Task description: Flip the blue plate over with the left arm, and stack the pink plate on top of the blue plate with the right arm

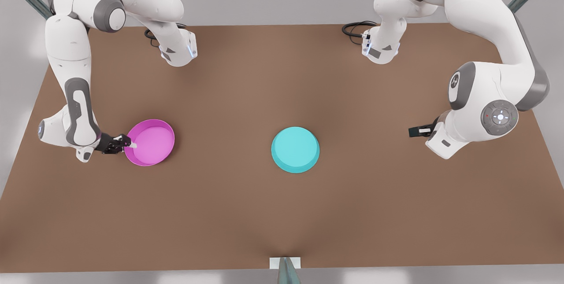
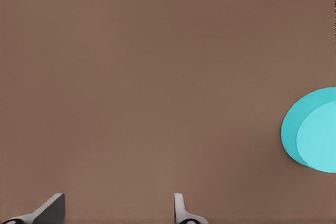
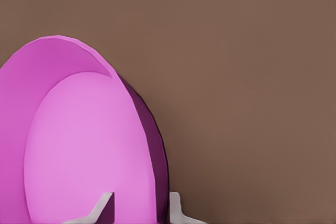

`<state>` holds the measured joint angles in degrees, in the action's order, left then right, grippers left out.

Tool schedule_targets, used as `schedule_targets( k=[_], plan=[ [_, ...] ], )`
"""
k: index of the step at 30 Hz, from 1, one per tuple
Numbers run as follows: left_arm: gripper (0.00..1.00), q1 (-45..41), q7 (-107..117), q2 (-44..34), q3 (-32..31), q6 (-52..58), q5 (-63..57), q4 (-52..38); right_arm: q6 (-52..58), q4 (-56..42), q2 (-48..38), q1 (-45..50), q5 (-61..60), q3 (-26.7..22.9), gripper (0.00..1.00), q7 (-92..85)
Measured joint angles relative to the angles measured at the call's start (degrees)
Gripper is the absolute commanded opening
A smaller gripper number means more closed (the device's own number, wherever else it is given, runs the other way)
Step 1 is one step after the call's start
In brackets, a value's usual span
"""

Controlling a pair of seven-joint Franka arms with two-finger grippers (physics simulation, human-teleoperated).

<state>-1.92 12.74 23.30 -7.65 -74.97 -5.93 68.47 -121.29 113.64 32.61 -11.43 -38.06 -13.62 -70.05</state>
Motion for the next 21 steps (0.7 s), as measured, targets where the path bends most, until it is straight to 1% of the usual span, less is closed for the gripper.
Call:
schedule_targets(
  k=[6,8,10,11,12,21],
  plan=[
    [1.0,0.0,0.0,0.1,0.0,0.1,0.0,0.0,0.0,0.0,0.4,-0.3,0.0,0.0,0.44,0.0],
    [1.0,0.0,0.0,0.3,0.1,0.1,0.0,0.0,0.0,0.0,0.4,-0.2,0.0,0.0,0.33,0.0],
    [1.0,0.0,0.0,0.3,0.1,0.1,0.0,0.0,0.0,0.0,0.4,-0.2,0.0,0.0,0.32,-0.1],
    [1.0,0.0,0.0,0.3,0.1,0.1,0.0,0.0,0.1,0.0,0.4,-0.3,0.0,0.0,0.25,-0.5],
    [1.0,0.0,0.0,0.3,0.1,0.1,0.0,0.0,0.0,0.1,0.4,-0.3,0.0,0.0,0.22,-0.6],
    [1.0,0.0,0.1,0.4,0.1,0.2,0.0,0.0,0.3,0.0,0.1,-0.2,-0.1,0.0,0.21,0.0]
  ],
)
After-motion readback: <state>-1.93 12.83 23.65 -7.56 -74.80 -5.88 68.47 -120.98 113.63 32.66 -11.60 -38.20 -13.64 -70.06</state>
